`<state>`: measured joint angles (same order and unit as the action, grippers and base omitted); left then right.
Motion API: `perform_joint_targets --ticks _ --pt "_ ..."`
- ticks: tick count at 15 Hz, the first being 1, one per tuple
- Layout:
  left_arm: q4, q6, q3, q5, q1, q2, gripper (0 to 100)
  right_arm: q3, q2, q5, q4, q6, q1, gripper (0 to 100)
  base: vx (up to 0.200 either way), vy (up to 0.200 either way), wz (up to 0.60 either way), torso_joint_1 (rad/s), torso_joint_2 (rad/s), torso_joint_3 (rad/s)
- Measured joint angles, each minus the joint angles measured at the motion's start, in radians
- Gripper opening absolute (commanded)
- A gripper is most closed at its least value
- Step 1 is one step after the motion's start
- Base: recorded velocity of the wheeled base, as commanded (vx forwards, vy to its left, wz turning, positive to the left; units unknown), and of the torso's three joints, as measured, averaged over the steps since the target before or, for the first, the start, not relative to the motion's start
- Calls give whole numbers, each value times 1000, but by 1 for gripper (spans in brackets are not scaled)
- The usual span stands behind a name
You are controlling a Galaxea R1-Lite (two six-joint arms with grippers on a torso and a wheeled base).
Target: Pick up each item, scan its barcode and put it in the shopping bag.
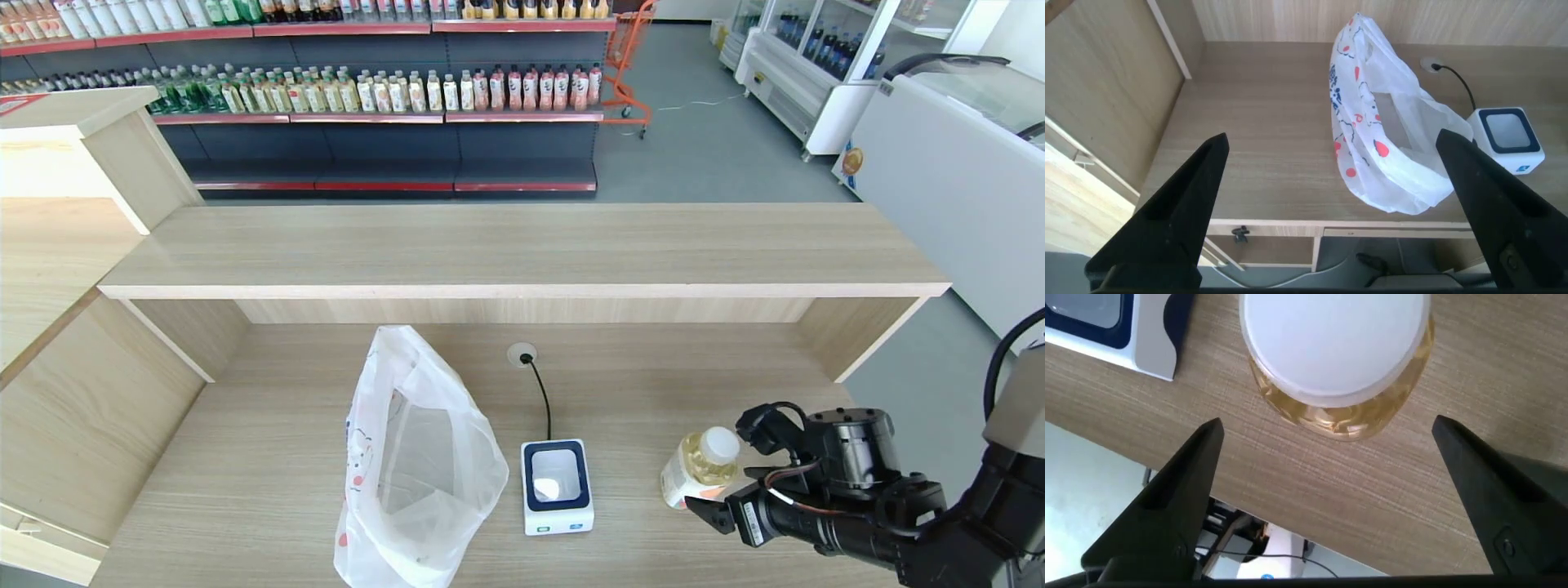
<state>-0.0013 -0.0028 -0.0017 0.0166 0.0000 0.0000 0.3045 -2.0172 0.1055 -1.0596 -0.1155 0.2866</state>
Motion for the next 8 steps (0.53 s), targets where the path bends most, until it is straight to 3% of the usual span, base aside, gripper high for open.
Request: perform_joint_targets --ticks 5,8 --pt "0 0 0 0 0 0 100 7 -147 -40 -241 -1 25 100 0 0 0 0 0 0" --pt "0 0 0 0 0 0 100 8 -208 -45 -296 2 52 100 0 0 0 0 0 0"
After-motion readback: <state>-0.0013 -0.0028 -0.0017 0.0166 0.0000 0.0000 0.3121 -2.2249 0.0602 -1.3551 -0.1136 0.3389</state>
